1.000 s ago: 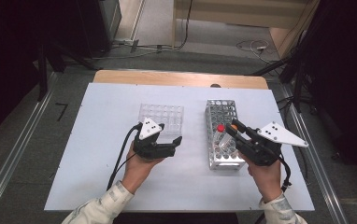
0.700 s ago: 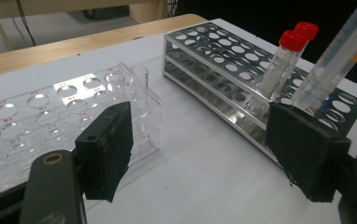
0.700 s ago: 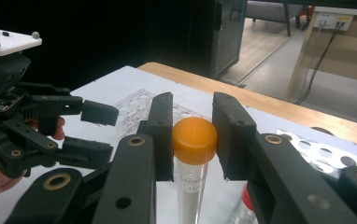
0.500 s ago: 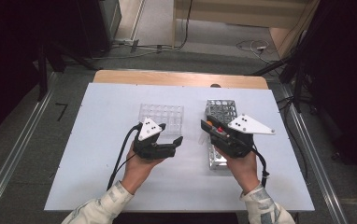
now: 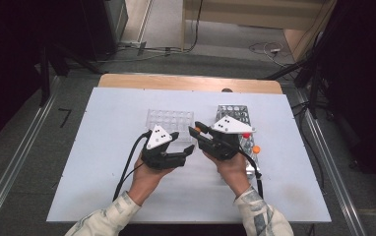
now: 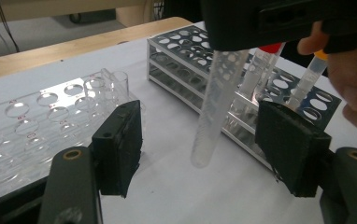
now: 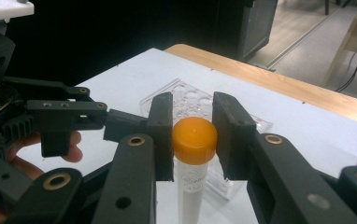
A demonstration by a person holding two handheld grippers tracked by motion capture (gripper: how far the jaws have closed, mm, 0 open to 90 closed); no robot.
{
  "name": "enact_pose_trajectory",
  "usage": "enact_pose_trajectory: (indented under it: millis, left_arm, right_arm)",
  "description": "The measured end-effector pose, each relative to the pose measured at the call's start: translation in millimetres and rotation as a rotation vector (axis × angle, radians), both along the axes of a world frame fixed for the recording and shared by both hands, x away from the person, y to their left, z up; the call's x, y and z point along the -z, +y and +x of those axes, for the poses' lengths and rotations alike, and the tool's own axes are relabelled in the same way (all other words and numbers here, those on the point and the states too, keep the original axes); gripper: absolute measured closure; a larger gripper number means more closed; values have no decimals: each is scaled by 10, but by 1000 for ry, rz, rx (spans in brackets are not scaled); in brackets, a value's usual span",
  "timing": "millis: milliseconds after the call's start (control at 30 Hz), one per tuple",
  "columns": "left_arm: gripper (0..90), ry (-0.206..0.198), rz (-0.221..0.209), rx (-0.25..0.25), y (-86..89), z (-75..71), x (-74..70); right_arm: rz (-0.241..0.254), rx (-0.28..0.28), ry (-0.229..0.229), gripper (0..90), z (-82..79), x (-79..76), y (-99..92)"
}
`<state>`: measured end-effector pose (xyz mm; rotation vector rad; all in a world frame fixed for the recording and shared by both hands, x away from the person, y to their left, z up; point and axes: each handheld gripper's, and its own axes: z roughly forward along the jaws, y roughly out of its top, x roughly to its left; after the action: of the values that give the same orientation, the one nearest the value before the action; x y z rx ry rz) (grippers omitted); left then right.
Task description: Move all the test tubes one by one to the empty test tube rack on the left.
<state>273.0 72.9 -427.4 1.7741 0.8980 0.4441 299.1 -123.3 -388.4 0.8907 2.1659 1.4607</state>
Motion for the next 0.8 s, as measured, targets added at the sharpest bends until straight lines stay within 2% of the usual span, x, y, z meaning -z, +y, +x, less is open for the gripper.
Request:
enact_pose_trajectory:
  millis: [233,367,467,800]
  left_arm:
    - [416,-2,1,3,5,10,5]
    - [493,-10,-6,0,17,2,-4]
    - [564,-16,-15,-4,35,3,-7]
    - [707,-23,-18,-2,49,1,-10]
  right_arm:
    - [-2,-33,7,677,-11,33,153]
    - [-3,-46,3,676,-31,34,216]
    - [-2,-49,8,677,-35,37,236]
    - [-3,-52,4,676,-48,35,236]
